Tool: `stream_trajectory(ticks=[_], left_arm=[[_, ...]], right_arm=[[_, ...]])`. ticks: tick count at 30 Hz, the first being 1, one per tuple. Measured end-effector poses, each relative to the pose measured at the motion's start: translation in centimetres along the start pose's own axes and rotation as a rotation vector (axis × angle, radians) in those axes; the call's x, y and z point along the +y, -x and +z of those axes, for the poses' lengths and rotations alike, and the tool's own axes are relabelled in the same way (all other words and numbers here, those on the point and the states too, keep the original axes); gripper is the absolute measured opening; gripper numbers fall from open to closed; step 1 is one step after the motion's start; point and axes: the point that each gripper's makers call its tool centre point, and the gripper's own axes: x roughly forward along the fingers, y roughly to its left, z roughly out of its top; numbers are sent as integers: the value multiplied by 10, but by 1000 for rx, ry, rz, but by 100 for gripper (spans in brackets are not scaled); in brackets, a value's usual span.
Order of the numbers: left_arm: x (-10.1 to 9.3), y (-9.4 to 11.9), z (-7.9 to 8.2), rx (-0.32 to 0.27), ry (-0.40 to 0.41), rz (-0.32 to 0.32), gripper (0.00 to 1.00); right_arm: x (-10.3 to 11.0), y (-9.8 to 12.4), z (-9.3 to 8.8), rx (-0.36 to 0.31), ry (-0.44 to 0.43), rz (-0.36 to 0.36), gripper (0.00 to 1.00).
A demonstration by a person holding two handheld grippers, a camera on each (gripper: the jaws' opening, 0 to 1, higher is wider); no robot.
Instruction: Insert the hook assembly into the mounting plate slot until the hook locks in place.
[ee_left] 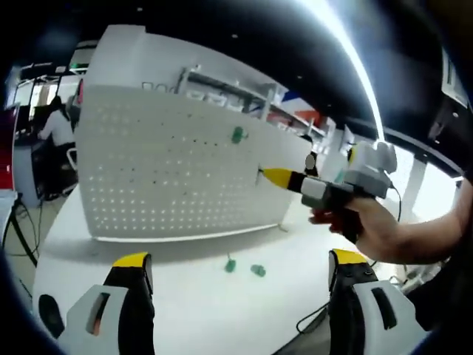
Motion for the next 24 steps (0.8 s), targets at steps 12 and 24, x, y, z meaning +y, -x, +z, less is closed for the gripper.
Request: stream_trajectory(ticks=[12,24], left_arm=[[13,1,0,9,9,20,100],[25,-1,-4,17,16,33,100]], right_arm=[[-49,-32,24,-57,24,-118,1],[-86,-51,42,-92,27,-197,1]])
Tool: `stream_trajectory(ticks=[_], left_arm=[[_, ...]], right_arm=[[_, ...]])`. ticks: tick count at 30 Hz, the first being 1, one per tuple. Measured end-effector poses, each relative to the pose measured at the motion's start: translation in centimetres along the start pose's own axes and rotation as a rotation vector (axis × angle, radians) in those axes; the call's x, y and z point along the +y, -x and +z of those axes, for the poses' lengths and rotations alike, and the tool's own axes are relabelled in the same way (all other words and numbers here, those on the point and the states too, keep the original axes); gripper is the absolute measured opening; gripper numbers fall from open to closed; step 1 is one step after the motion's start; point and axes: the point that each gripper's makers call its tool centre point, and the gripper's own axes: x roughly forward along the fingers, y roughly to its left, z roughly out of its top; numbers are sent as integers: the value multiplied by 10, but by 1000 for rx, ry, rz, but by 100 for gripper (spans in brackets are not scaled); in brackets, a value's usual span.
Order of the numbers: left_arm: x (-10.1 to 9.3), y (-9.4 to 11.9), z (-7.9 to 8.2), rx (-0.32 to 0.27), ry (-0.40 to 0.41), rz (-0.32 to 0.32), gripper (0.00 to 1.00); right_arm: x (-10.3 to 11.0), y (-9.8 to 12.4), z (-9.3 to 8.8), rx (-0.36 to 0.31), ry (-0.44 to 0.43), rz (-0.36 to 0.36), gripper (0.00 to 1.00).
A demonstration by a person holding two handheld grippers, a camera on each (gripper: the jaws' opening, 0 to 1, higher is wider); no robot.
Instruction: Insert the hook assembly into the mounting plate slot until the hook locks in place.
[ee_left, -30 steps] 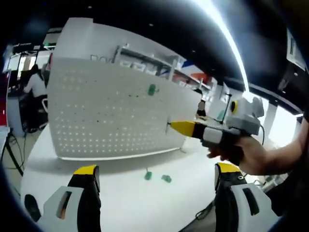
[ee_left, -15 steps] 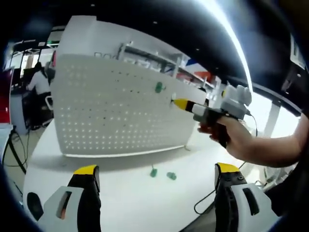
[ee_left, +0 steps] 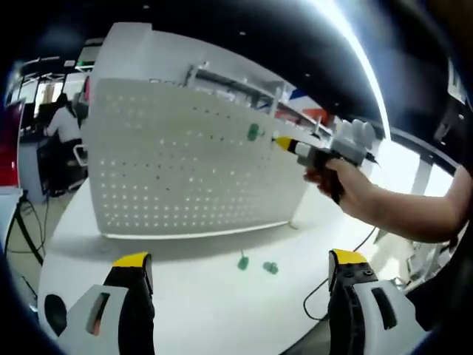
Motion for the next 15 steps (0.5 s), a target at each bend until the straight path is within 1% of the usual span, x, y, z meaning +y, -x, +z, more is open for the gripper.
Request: stream_trajectory(ticks=[2,6,10,15], left_arm=[[-1,-1,-2,10,4,-7,100],[0,-1,1,0,0,-1,100],[3,0,1,0,6,4,100],[1,0,4,-7,6,5,100]], right_arm=[[-3,-2,2,-7,-3,-13,1],[-9,-8,6,-23,13,-33,1],[-17,-18,9,-42,4,-47,1],[-24,-25,12,-59,8,-77,1]])
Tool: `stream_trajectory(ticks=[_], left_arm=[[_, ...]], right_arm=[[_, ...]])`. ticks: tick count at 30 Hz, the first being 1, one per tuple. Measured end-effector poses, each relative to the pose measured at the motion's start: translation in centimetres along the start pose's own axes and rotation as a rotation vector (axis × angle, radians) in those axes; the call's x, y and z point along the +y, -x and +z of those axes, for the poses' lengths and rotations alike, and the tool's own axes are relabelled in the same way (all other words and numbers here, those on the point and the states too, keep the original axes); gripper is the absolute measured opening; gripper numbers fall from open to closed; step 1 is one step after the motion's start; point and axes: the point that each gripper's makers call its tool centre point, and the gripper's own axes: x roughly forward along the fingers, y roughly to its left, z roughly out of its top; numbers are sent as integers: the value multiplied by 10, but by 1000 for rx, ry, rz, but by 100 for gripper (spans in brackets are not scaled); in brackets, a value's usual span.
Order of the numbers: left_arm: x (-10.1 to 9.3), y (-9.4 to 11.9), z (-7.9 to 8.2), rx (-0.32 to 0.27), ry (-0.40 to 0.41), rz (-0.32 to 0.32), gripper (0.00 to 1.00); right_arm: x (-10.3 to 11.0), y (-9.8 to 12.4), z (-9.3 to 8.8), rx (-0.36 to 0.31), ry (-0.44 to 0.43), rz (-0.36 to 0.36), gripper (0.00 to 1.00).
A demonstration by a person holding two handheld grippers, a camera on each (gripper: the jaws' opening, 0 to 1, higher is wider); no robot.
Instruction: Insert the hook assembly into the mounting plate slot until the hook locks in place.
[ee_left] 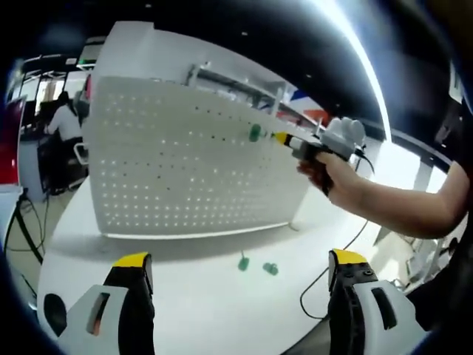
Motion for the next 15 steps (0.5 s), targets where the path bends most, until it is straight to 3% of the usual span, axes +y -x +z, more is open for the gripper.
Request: stream_trajectory(ticks=[11,15], left_arm=[[1,-2,2,-19,42,-11,100],[-1,-4,3,-16,24,-9,99]], right_arm=[[-12,-8,3,-28,6,-44,1],[-15,-10,4,-42,0,-57,1]])
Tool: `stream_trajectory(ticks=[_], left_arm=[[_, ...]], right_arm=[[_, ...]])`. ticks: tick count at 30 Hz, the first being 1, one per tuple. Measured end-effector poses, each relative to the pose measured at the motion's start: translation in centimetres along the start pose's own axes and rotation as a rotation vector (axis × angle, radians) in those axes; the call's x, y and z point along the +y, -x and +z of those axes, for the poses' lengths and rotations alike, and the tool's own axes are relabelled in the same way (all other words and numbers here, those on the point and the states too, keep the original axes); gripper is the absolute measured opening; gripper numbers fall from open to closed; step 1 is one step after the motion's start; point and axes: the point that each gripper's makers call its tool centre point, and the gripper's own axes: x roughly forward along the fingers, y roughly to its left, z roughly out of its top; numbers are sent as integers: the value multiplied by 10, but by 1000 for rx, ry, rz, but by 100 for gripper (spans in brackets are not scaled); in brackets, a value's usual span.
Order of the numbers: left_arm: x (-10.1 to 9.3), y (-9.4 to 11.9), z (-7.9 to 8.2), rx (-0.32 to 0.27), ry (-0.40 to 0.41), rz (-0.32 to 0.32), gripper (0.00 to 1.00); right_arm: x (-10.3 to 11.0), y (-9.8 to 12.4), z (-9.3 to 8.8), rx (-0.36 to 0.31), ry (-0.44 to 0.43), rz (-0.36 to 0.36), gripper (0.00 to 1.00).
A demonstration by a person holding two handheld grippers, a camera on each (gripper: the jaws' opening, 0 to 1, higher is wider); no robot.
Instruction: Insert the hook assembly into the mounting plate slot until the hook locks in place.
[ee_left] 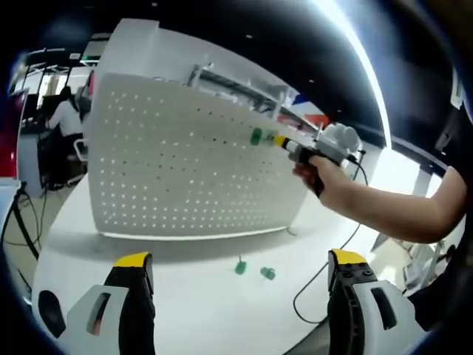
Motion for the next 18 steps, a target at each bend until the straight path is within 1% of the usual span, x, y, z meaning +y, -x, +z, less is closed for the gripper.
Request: stream_trajectory(ticks=[4,8,11,13,16,18], left_arm=[[2,1,-1,-3,10,-2,99],[7,3,-2,-5,20,13,99],[8,5,-3,-5,19,20,99],[9,6,-3,-5,23,25,98],[10,7,-4,-3,24,31,98],[10,7,-5,-3,26,32,98]], right_arm=[[-1,-1,-1,-4,-17,-3,1],[-2,-2,-5,1,-13,-9,1],[-4,-3,-7,-4,-31,-11,1],[-3,-4,-8,-6,-24,-12,1],[-3,-6,-10,-3,-34,-17,1],[-2,-6,-11,-7,-20,-19,1]])
